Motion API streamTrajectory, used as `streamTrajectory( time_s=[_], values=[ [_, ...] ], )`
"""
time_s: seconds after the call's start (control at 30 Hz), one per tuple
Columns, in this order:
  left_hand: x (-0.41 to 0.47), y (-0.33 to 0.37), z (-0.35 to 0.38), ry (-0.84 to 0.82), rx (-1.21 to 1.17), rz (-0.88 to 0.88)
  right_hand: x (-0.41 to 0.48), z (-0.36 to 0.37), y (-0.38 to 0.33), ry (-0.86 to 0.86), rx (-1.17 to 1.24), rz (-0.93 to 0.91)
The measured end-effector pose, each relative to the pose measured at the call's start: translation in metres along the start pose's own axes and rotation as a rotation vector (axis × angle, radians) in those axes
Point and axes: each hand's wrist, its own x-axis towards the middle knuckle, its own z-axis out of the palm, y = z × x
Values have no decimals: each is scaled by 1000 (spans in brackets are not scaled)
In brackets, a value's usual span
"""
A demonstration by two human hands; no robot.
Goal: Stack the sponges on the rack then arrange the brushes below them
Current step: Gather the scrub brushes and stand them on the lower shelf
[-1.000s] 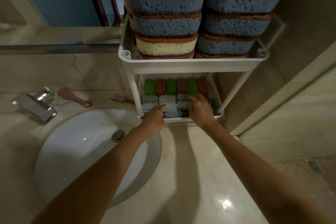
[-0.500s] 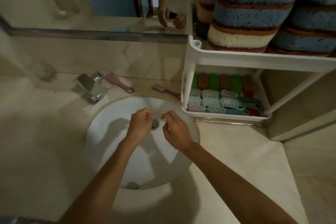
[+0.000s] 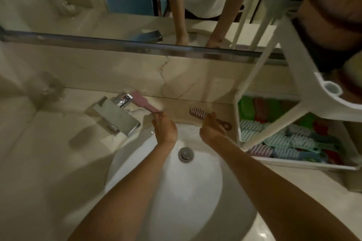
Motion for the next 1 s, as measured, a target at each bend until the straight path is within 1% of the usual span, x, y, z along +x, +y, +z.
streamTrajectory(
  time_s=[0.07,0.13,0.2,0.27,0.33,0.43,0.47,0.6,0.67,0.73,0.8,0.87,0.93,1.0],
  values=[
    [9,-2,7,168,-72,-22,13,0,-6,31,-8,54],
    [20,1,7,261,-98,-93,25,0,-10,64,18,86],
    [32,6,5,277,-100,-197,34,1,-6,71,23,72],
    [42,10,5,244,-105,-265,40,2,0,56,-51,36],
    [52,10,7,233,-121,-306,45,1,1,59,-114,34],
    [64,10,9,266,-181,-381,46,0,-3,92,-199,131],
    [66,11,9,271,-204,-388,47,1,-3,107,-228,130],
    [70,16,11,301,-338,-443,52,4,0,124,-231,126],
    [65,21,11,336,-413,-453,53,4,1,134,-254,113],
    [53,28,10,280,-414,-429,51,6,0,120,-210,105],
    [40,32,12,220,-402,-333,46,6,-3,99,-141,104],
    [25,33,12,223,-453,-269,37,7,-3,94,-107,63],
    [9,29,9,209,-466,-233,23,9,-1,144,-16,4],
    [-8,20,5,186,-476,-211,5,11,0,244,75,-61]
  ],
)
